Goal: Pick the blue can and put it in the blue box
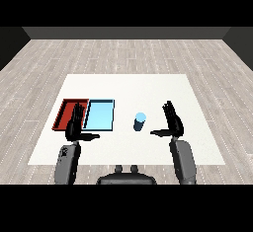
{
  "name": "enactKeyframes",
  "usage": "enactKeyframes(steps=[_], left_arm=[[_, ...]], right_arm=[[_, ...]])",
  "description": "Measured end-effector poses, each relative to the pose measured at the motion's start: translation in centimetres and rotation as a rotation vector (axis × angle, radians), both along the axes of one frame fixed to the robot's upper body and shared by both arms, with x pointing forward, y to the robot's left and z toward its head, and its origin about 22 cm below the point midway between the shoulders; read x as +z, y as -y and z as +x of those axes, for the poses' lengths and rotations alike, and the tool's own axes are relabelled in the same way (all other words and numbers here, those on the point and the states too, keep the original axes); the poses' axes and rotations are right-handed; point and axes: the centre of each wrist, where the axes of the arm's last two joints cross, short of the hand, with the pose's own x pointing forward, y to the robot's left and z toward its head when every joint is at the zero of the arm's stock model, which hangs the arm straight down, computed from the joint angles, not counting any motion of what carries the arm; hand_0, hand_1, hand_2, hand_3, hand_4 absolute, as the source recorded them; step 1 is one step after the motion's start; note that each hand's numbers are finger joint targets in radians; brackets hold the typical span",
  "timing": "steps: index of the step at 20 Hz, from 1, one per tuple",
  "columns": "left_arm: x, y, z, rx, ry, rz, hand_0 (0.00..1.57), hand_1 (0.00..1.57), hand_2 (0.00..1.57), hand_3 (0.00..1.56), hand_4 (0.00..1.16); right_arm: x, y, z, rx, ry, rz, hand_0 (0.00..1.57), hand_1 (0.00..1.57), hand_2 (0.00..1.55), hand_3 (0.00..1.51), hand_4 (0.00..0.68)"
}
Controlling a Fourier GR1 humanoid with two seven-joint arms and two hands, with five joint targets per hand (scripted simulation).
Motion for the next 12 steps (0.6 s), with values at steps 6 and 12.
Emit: enactKeyframes(steps=[6,12], left_arm=[[-0.4,-0.4,-0.2,-0.007,0.017,-0.015,0.00,0.00,0.00,0.00,0.00],[0.2,-0.2,-0.2,0.005,0.034,-0.013,0.00,0.00,0.00,0.00,0.00]], right_arm=[[-0.6,0.0,0.2,0.018,0.001,0.022,0.00,0.00,0.00,0.00,0.000],[-0.4,-1.4,0.5,0.042,-0.008,0.047,0.00,0.00,0.00,0.00,0.000]])
